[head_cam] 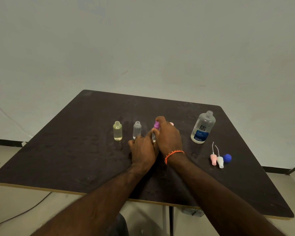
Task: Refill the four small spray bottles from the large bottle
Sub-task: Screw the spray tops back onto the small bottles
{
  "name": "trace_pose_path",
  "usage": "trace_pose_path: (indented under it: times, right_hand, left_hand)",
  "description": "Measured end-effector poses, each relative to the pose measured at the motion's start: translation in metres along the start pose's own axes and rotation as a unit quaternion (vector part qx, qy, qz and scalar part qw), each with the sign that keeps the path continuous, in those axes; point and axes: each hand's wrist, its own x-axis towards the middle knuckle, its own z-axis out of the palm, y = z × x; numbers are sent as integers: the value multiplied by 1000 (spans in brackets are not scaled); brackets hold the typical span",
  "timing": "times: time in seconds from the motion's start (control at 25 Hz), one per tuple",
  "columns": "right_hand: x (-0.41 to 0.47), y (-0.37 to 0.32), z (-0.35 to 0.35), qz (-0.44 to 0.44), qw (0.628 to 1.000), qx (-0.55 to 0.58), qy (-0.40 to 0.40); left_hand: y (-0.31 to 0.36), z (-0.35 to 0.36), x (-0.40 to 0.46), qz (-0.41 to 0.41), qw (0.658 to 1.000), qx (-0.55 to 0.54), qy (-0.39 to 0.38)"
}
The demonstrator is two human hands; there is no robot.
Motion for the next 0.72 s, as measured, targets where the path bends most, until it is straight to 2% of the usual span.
trace_pose_path:
  times: [0.28, 0.48, 0.56, 0.64, 0.72]
  right_hand:
    - [5, -2, 2, -25, 998, -59, 0]
    - [-2, -3, -19, -15, 998, -59, -8]
    - [-11, -1, -31, -13, 998, -64, 13]
    - [-25, 4, -42, -20, 996, -72, 37]
    - [-42, 13, -52, -18, 997, -67, 45]
  left_hand:
    - [-4, 5, 3, 7, 999, -1, -31]
    - [-3, -27, -15, 39, 999, 19, -9]
    - [-6, -42, -21, 76, 996, 46, 11]
    - [-11, -53, -21, 114, 990, 42, 68]
    - [-15, -64, -13, 115, 985, 31, 123]
